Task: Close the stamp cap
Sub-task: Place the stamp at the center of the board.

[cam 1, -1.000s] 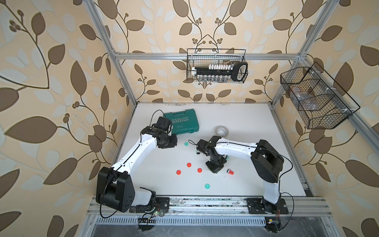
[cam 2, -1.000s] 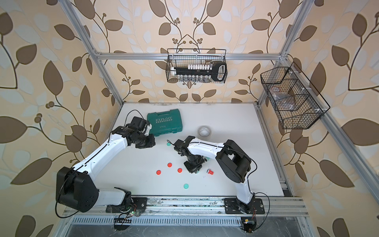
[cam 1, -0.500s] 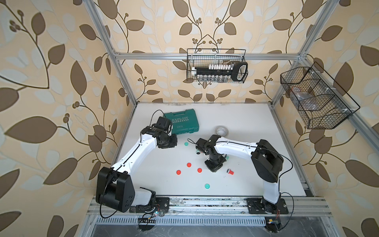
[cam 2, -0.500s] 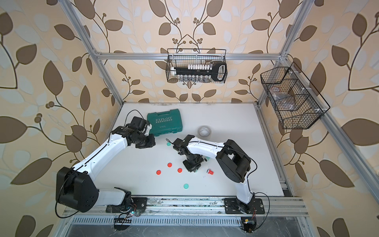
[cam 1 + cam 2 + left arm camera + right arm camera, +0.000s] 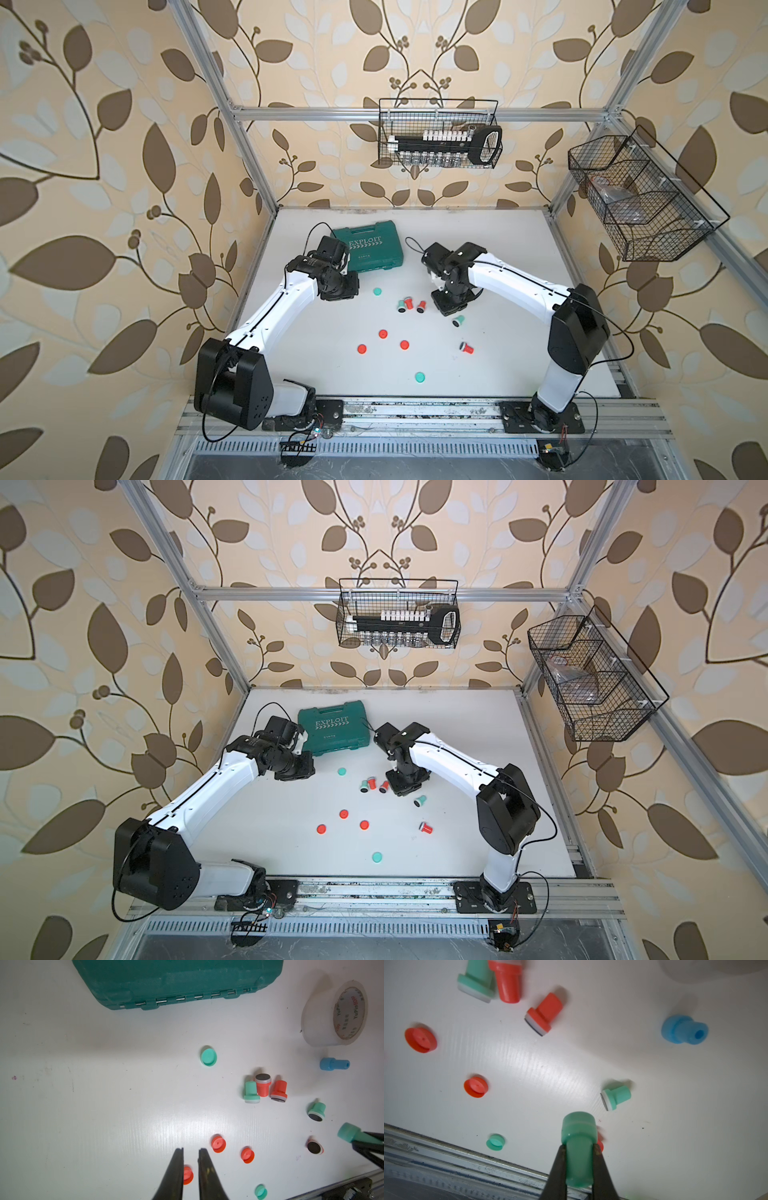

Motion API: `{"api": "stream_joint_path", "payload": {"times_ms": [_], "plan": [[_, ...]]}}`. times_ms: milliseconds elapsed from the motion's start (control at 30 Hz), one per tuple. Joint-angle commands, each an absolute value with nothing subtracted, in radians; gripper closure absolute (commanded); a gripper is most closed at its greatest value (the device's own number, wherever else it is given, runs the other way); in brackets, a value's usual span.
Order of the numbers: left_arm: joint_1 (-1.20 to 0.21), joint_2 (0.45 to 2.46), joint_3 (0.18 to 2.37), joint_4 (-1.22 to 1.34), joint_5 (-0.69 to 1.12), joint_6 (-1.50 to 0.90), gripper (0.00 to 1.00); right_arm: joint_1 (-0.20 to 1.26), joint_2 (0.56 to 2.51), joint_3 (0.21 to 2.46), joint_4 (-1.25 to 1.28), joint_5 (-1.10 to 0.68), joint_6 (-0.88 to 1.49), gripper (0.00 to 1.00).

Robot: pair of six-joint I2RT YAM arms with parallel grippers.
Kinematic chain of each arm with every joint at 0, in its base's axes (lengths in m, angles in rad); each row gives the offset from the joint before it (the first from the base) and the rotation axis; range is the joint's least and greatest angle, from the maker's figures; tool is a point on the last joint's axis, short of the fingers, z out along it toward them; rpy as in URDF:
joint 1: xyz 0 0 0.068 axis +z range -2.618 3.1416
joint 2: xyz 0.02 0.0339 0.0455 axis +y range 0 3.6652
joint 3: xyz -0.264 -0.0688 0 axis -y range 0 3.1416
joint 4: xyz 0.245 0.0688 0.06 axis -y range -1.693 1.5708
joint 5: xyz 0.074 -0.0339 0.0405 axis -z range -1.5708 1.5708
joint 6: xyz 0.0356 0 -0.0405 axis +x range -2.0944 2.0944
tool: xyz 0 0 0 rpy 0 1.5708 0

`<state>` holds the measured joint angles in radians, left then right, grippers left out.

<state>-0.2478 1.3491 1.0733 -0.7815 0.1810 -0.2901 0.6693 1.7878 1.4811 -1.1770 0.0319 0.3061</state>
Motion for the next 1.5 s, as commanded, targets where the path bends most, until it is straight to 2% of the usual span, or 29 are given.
{"api": "stream_joint_path", "payload": {"times_ms": [0, 133, 267, 700, 800, 1033, 1267, 1400, 1467], "plan": [[-0.242, 1.326, 1.070, -0.778, 0.193, -0.271, 0.83, 0.560, 1.756, 1.429, -1.189, 0.017, 0.259, 0.93], [-0.242, 1.328, 1.070, -0.778, 0.192, -0.272, 0.83, 0.429, 1.764, 1.391, -1.153, 0.002, 0.219, 0.93], [-0.242, 1.334, 1.072, -0.778, 0.192, -0.272, 0.83, 0.363, 1.807, 1.392, -1.137, 0.022, 0.183, 0.91], [-0.242, 1.334, 1.071, -0.782, 0.165, -0.271, 0.83, 0.323, 1.986, 1.450, -1.073, 0.051, 0.129, 0.85], [-0.242, 1.337, 1.073, -0.784, 0.165, -0.269, 0.83, 0.322, 2.005, 1.453, -1.075, 0.058, 0.124, 0.80], [-0.242, 1.347, 1.072, -0.779, 0.178, -0.271, 0.83, 0.320, 1.931, 1.476, -1.103, 0.066, 0.137, 0.65], [-0.242, 1.349, 1.070, -0.775, 0.192, -0.272, 0.83, 0.332, 1.798, 1.488, -1.157, 0.063, 0.182, 0.63], [-0.242, 1.351, 1.073, -0.773, 0.197, -0.273, 0.83, 0.410, 1.716, 1.439, -1.126, 0.001, 0.205, 0.63], [-0.242, 1.349, 1.072, -0.775, 0.198, -0.272, 0.83, 0.467, 1.694, 1.412, -1.125, 0.034, 0.200, 0.63]]}}
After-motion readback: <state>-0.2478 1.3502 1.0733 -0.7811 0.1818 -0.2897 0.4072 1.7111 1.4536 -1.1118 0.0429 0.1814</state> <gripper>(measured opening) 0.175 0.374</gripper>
